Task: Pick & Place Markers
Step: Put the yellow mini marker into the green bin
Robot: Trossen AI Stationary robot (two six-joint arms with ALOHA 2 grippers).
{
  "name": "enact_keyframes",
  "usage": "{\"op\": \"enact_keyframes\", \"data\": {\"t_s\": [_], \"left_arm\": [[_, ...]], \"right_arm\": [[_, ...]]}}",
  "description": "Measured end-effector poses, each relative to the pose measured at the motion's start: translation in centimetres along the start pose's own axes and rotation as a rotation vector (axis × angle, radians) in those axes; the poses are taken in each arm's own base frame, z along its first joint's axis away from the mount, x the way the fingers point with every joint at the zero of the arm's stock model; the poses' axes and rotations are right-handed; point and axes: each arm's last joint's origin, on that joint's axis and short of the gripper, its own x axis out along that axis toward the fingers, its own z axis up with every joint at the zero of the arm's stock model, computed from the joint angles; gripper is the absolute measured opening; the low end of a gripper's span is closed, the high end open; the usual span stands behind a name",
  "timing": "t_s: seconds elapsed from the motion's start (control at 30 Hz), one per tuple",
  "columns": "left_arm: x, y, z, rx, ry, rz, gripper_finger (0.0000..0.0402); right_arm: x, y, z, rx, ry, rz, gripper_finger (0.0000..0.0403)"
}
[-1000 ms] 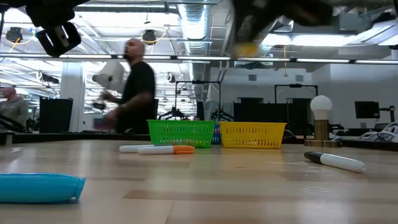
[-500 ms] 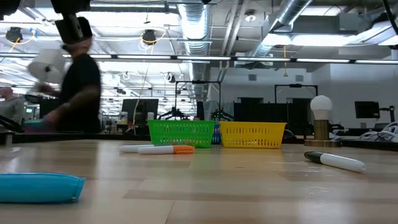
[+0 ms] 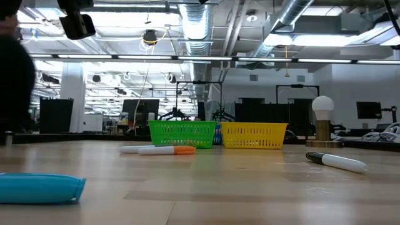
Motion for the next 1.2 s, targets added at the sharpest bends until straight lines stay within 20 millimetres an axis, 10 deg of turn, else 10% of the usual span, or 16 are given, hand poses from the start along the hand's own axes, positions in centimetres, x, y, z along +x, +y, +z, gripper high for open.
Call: {"op": "enact_keyframes", "data": {"t_s": [1.2], "left_arm": [[0.5,0.9,1.2,0.085,-0.113,0.092,0.0095]], "right_arm": [[1.7,-1.5,3.1,0.018,-0.091,0.006,0.0041]]}}
